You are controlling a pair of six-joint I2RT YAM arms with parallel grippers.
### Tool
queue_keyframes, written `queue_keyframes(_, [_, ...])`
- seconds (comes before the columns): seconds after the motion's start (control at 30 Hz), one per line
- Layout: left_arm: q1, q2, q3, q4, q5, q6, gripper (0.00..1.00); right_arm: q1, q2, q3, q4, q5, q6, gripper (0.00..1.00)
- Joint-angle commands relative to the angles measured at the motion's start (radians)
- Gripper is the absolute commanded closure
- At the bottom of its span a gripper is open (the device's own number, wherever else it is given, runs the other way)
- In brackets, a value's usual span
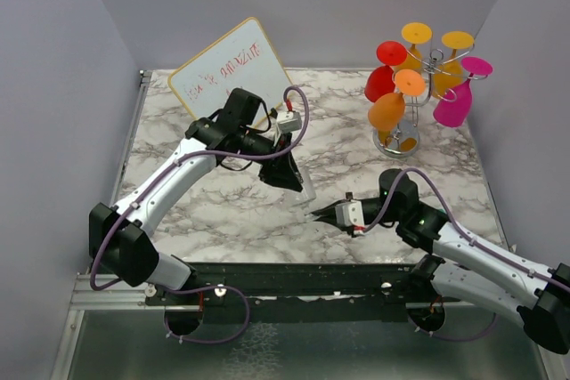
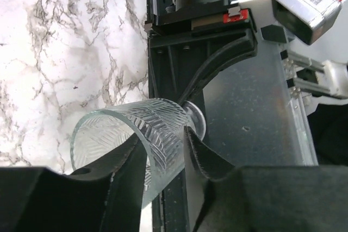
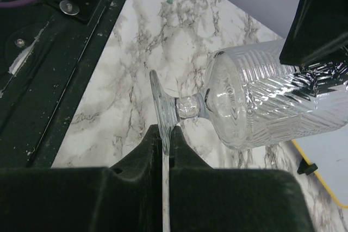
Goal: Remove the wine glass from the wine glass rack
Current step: Place the wine glass at the center of the board.
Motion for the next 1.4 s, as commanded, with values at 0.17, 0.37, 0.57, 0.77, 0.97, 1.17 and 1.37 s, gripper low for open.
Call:
queue_keyframes(0.17, [-0.053, -0.03, -0.01, -0.13, 0.012, 0.1, 1.0, -0.004, -0.012, 0.056, 0.045, 0.026, -0.047, 0.99])
queue_keyframes(0.37, [-0.053, -0.055, -0.011, -0.134, -0.012, 0.117, 1.0, -0.004, -0.002, 0.066, 0.034, 0.019, -0.042, 0.92])
queue_keyframes(0.57, [-0.053, -0.083, -0.023, -0.134, -0.053, 0.117, 1.0, -0.004, -0.009, 0.046, 0.088, 0.019, 0.01, 0.61])
queue_keyframes(0.77, [-0.053, -0.103, -0.03, -0.137, -0.146, 0.113, 1.0, -0.004, -0.039, 0.031, 0.098, 0.018, 0.044, 0.51])
queue_keyframes(0.97, [-0.053, -0.112, -0.021, -0.117, -0.318, 0.06, 1.0, -0.004, -0.084, -0.007, 0.114, 0.085, 0.1, 0.48])
queue_keyframes(1.17, [-0.053, -0.145, -0.06, -0.029, -0.632, -0.08, 1.0, -0.004, -0.147, -0.058, 0.176, 0.218, 0.207, 0.47])
queue_keyframes(1.37, [-0.052, -0.185, -0.186, 0.13, -0.953, -0.197, 1.0, -0.004, -0.197, -0.093, 0.283, 0.297, 0.434, 0.42])
